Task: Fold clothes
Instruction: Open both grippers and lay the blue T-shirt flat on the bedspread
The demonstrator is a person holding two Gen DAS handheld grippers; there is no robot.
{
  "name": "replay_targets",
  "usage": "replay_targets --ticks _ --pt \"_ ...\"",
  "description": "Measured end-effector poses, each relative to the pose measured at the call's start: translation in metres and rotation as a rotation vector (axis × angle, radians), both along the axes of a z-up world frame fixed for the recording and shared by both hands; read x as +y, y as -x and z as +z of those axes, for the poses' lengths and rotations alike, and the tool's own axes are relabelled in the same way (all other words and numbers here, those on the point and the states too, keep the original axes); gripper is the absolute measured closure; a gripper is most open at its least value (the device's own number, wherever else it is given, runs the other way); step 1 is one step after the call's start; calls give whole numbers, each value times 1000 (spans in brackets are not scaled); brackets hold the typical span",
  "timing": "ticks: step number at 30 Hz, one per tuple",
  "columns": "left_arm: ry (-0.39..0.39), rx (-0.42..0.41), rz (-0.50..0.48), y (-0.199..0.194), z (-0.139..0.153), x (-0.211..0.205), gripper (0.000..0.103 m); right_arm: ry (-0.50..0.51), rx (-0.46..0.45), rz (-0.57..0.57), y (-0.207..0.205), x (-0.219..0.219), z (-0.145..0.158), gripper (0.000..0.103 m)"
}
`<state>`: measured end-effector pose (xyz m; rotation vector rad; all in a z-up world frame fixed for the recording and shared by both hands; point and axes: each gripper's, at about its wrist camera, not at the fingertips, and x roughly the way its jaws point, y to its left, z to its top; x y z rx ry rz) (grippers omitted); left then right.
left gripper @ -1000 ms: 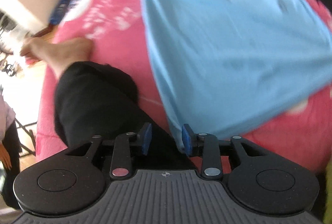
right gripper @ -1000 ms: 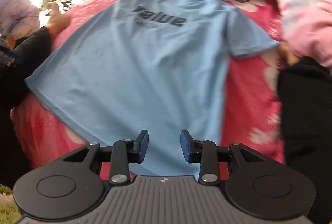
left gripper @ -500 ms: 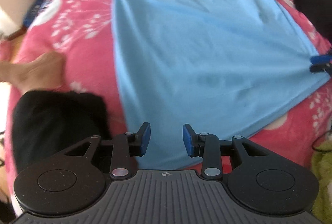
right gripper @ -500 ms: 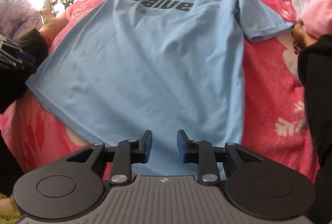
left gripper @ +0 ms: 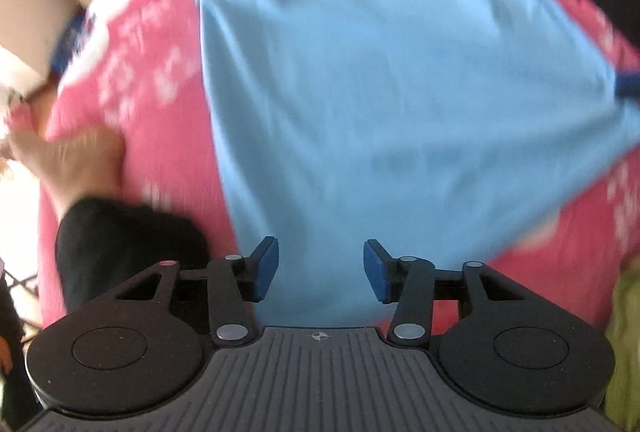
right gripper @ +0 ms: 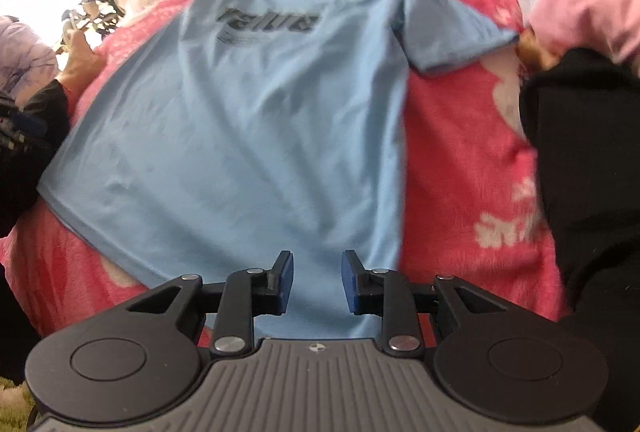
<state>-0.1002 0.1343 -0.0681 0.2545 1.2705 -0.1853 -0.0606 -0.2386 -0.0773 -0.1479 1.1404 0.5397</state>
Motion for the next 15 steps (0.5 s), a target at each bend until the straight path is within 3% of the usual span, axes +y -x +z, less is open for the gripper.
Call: replay_targets --ticks 5,8,11,15 --pt "72 -69 13 -23 -26 -18 55 67 216 -38 0 -11 -25 74" --pt "98 -78 15 -34 -40 -23 55 86 274 -30 2 -17 -20 76" --pt "141 -128 38 -43 -36 -20 55 67 217 -48 -12 -15 0 76" --pt "196 -219 58 -54 -25 -21 55 20 42 -93 -57 -1 28 70"
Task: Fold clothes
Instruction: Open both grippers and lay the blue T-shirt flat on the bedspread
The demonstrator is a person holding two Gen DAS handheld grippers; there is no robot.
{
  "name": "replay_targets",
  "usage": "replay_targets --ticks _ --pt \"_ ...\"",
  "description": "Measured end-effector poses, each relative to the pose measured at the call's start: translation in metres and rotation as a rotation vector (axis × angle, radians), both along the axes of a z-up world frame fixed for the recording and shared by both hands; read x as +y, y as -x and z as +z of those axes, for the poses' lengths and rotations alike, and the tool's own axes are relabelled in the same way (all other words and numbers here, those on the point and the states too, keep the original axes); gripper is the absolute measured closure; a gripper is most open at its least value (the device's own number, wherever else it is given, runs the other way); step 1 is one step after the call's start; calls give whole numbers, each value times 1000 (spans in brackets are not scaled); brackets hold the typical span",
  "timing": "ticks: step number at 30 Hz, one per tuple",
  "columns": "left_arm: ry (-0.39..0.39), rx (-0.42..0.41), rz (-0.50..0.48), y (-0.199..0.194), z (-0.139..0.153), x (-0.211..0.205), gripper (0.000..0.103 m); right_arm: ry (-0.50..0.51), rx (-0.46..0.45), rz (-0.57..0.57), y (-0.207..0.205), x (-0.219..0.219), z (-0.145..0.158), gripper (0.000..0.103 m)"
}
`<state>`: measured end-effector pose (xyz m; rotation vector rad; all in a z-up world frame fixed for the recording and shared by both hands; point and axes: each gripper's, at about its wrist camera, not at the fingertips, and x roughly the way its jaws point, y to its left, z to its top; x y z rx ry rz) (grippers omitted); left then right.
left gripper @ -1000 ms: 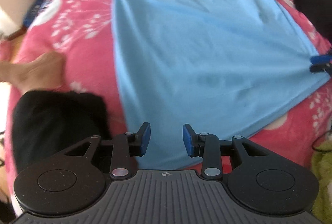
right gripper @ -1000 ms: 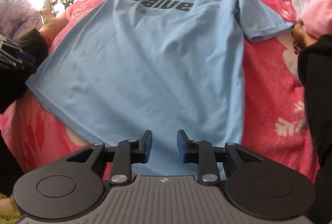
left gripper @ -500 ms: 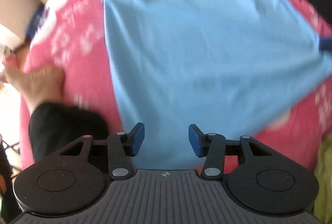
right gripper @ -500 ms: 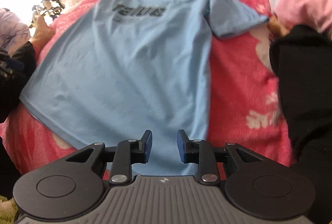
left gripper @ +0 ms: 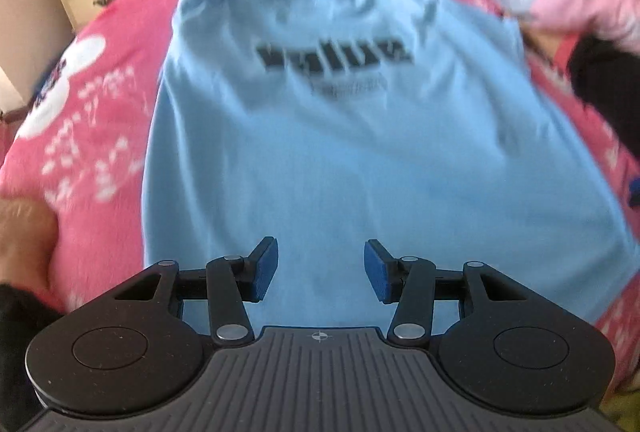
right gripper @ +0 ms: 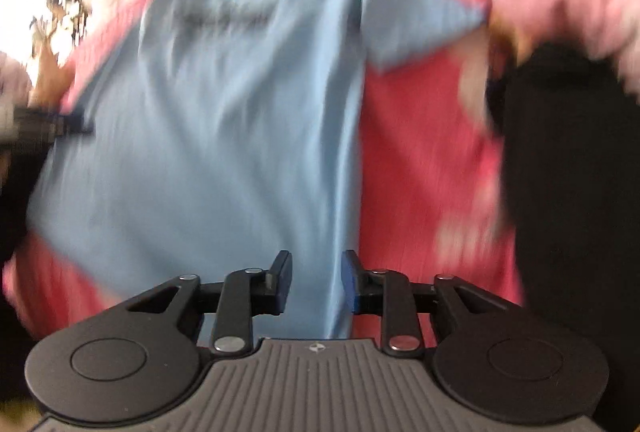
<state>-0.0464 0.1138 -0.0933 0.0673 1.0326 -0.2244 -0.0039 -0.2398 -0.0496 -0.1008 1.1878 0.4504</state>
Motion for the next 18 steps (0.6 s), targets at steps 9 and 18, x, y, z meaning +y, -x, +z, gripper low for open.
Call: replay_targets --ticks 9,18 --pt "7 -44 -114 1 -12 -38 55 -55 -104 -150 -120 10 -2 69" --pt "-18 -60 -154 -7 -19 -53 55 -171 39 -487 -187 -31 -49 55"
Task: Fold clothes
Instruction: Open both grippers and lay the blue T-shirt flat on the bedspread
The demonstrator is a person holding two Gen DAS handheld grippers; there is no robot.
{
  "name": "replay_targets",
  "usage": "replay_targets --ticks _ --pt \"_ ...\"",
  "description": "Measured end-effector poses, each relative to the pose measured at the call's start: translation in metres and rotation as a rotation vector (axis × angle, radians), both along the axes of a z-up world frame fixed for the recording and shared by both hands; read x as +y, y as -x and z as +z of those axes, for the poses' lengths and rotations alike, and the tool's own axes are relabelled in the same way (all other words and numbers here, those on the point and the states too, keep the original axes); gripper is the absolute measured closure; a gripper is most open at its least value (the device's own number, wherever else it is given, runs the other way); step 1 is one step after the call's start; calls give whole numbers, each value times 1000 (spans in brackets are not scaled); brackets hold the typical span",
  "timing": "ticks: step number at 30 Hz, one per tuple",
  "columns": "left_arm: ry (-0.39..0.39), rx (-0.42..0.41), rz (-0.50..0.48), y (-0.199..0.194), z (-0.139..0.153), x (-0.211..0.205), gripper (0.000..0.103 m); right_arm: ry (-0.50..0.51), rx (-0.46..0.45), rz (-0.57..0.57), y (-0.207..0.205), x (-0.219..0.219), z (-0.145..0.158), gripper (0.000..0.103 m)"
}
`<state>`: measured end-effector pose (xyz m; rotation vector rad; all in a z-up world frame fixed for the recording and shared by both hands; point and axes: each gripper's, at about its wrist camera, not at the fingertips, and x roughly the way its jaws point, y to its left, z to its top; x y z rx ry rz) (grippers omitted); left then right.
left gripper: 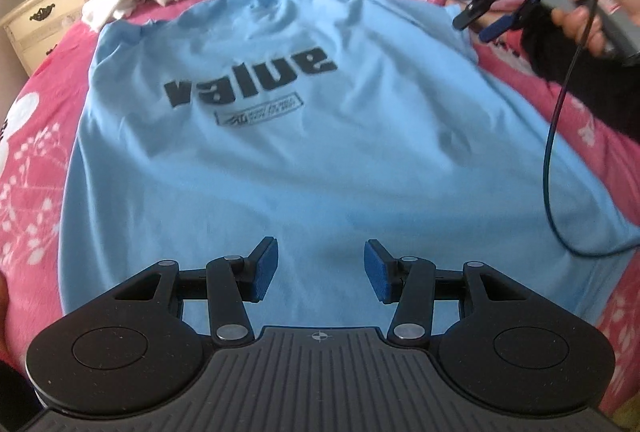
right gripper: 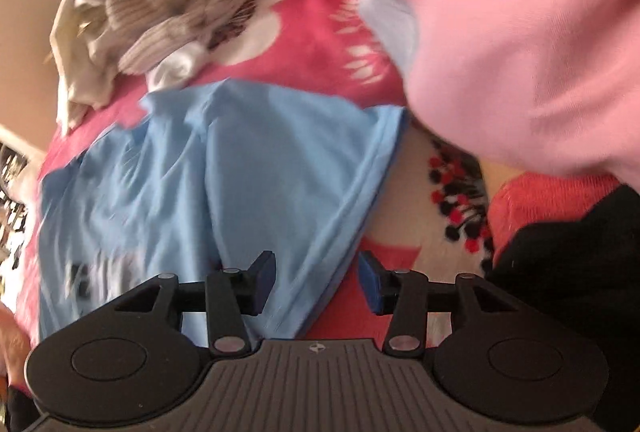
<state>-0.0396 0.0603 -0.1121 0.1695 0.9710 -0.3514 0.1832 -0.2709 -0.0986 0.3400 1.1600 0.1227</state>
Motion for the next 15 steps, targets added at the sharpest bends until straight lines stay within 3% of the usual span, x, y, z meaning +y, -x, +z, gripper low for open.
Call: replay_targets --ticks 3,7,11,15 --pt "-14 -19 17 -4 2 1 55 14 -63 32 7 5 8 55" --pt "-9 -17 90 -1 14 22 55 86 -218 158 28 27 40 55" --pt "-34 3 203 5 27 58 55 93 -392 379 46 73 81 55" --pt "-19 -7 358 8 27 100 55 75 -445 614 59 136 104 55"
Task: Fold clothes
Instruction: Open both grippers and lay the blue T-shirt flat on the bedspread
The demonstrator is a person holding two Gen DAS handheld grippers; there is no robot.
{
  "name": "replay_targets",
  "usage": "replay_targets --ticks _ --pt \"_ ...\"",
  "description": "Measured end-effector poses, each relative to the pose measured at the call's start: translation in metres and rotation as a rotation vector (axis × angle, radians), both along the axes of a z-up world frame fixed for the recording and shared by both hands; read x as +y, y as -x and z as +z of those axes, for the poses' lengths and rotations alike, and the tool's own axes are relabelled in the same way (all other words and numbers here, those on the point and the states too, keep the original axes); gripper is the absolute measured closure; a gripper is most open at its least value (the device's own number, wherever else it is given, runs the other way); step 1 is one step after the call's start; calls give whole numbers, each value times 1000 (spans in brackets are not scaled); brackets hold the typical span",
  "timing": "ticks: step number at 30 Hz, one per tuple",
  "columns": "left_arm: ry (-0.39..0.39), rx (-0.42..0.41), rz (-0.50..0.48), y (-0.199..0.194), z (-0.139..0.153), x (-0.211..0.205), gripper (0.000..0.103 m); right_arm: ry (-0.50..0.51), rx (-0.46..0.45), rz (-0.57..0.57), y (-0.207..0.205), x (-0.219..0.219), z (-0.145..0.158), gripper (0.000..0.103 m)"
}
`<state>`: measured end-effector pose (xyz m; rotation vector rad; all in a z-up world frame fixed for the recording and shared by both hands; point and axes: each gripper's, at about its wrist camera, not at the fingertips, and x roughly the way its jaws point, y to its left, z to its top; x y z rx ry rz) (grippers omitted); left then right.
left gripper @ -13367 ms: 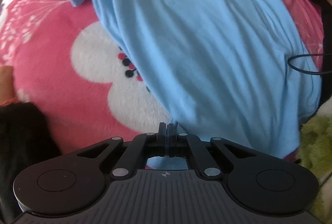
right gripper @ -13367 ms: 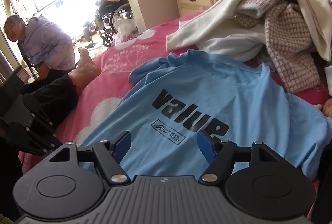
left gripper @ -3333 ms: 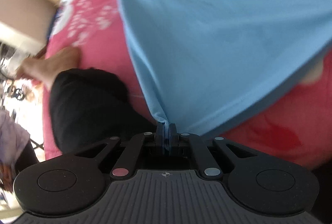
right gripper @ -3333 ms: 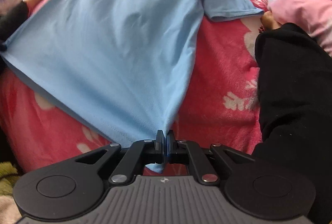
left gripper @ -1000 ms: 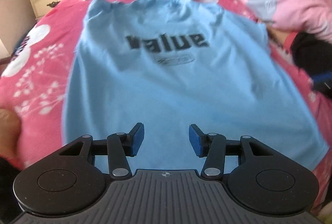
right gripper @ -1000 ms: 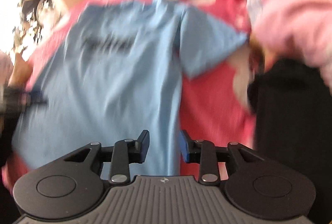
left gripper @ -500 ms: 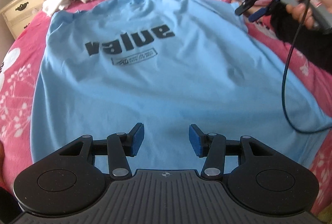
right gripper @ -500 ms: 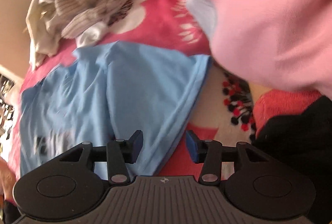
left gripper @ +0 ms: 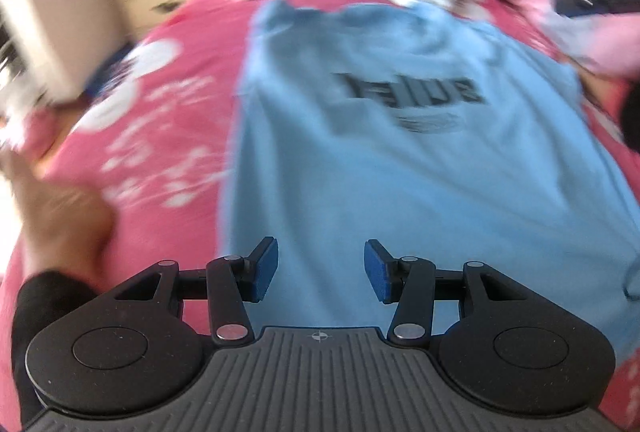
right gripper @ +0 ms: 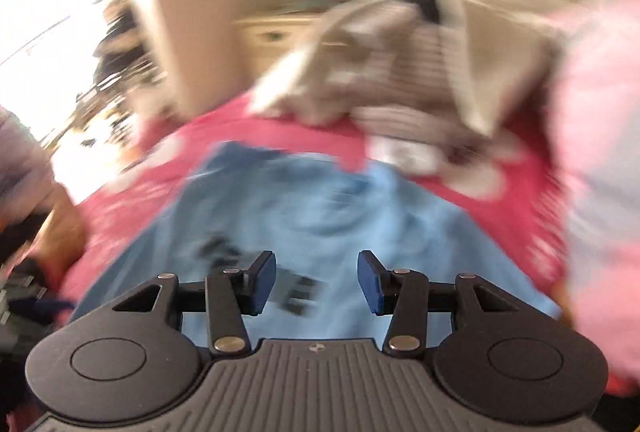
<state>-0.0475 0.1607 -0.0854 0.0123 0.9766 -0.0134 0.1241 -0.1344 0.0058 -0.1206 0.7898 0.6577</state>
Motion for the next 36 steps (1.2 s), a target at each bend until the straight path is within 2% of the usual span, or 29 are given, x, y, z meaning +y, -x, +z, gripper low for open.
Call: replay_targets --ticks 3,4,6,7,9,14,16,17,19,23,27,30,33,36 --pt "62 17 92 -4 -6 27 55 58 11 116 17 38 -1 56" --pt "83 24 118 -5 -8 35 55 71 25 127 25 39 -3 57" --pt "67 45 119 -7 -10 39 55 91 69 123 42 32 -8 58" --pt "60 39 109 -7 -9 39 55 103 120 101 52 22 -15 58" --pt "46 24 89 -6 -5 38 55 146 218 70 74 4 -34 65" --pt "71 8 94 -5 -1 36 55 278 438 18 140 -34 -87 68" --pt "58 1 96 -5 0 33 55 312 537 -29 166 -46 -104 68" --pt "49 -3 98 -6 1 31 55 305 583 -44 177 -50 -107 68" --pt "32 -11 91 -8 5 26 55 278 615 -65 201 -57 -100 68" --pt "-5 -38 92 -9 16 18 55 197 543 -65 236 -57 -57 68" --pt "14 -62 133 1 20 22 55 129 441 -23 245 -40 -22 68" --pt "35 -39 140 9 10 28 55 55 378 -14 246 -23 -2 68" --pt "18 3 123 14 -4 33 55 -24 341 -48 249 -9 7 68" --pt "36 36 122 18 -16 43 55 -57 275 -87 248 -2 17 68"
